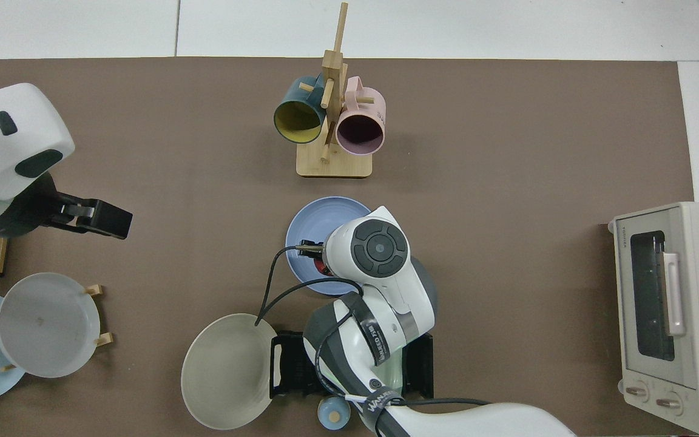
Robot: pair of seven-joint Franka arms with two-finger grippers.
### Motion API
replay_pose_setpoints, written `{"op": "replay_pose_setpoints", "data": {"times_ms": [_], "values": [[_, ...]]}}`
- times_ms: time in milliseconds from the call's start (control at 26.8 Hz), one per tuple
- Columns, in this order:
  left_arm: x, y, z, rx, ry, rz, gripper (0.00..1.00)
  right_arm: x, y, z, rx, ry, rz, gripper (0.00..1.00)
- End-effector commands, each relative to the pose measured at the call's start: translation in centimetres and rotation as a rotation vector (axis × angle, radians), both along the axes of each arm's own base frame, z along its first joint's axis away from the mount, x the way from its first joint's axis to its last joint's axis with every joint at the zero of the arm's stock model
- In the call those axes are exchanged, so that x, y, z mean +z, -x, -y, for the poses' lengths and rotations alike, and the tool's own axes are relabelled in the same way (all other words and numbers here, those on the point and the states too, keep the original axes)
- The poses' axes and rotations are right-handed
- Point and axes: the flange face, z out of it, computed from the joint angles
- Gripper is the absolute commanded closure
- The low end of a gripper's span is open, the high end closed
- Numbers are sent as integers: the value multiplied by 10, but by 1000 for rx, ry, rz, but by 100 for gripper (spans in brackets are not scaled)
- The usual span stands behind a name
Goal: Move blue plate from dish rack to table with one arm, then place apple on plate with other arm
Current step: 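Lower the apple onto the blue plate with the right gripper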
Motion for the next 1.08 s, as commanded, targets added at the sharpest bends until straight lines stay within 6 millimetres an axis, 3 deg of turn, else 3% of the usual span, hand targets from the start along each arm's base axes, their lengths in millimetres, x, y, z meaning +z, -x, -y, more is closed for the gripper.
{"op": "replay_pose_setpoints", "data": {"times_ms": [0,224,261,299,336,374,523,747,897,1046], "values": [[-8,24,-14,7,-35,-25,0,-7,-3,2,5,-18,12,84],[-7,23,-15,-1,-31,-13,0,-14,-1,1,10,-13,14,74],[-8,23,-15,3,-32,-15,0,-16,-1,2,10,-9,10,65],[-6,23,-15,6,-31,-12,0,-15,-2,2,8,-9,11,45],[-5,24,-15,8,-32,-10,0,-16,-1,2,15,-3,12,18],[-5,24,-15,8,-31,-9,0,-16,-1,1,25,4,14,0],[0,25,-16,13,-30,1,0,-12,-3,2,53,18,29,0],[2,25,-18,16,-30,1,0,10,-8,12,64,50,22,0],[2,25,-18,16,-30,2,0,41,-16,30,92,96,78,0],[2,25,-20,19,-30,2,0,81,-29,66,73,112,92,0]]}}
